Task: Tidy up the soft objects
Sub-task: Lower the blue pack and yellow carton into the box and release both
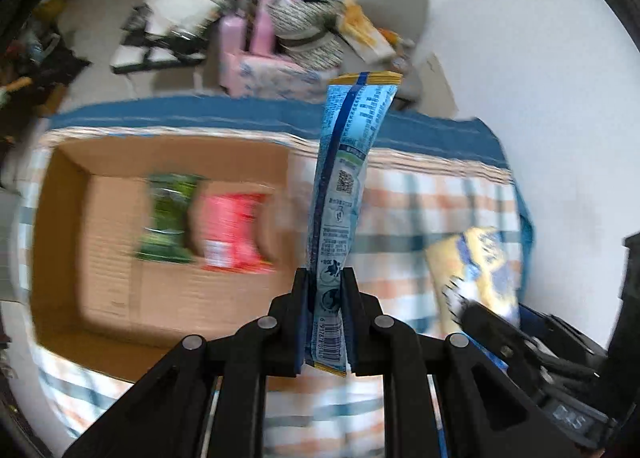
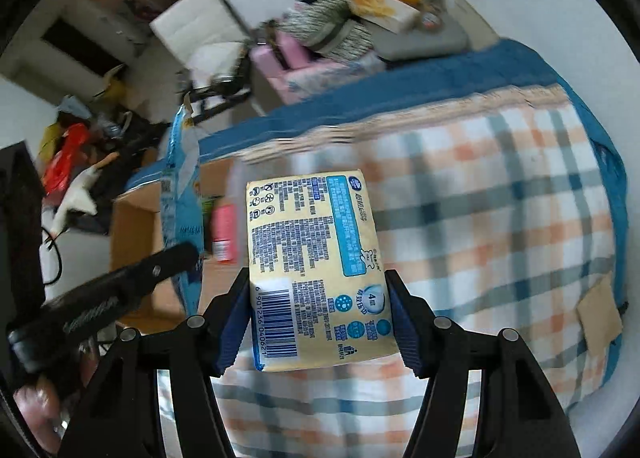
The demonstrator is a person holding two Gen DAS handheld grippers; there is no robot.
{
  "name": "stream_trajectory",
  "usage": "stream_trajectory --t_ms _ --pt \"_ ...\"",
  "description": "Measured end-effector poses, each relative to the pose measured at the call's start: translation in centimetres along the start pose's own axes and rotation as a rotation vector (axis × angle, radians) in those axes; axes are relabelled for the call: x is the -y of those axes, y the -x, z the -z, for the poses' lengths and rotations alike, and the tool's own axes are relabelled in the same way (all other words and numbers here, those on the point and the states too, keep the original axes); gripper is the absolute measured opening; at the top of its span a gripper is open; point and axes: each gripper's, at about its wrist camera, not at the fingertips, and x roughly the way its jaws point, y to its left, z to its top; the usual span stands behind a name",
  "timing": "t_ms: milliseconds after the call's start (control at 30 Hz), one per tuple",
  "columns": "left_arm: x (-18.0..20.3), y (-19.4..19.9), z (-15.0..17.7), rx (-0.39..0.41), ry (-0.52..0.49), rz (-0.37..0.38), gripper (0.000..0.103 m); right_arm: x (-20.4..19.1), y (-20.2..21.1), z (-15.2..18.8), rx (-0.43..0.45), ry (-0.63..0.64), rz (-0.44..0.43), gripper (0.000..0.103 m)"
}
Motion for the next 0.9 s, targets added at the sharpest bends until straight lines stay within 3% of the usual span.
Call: stream_trajectory --t_ms 200,367,633,900 --pt "-8.8 1.3 0.7 0.027 0.026 -0.146 0.013 -9.3 -2.4 2.2 -0.019 0.069 -0.033 0.066" --pt "-14.9 -0.4 0.9 0.0 0.048 -0.209 0.013 -14.7 -6.5 3.7 -0.047 0.068 -0.009 0.066" --pt "-20.6 -5.2 -0.7 -0.094 0.07 -0.216 0.013 -17.0 -12.5 5.1 -0.087 0.056 0.087 0.066" --pt "-21.8 -8.9 -2.7 -0.156 0.076 -0.197 0.013 -16.7 -16.6 4.9 -0.094 0.022 0.145 0.066"
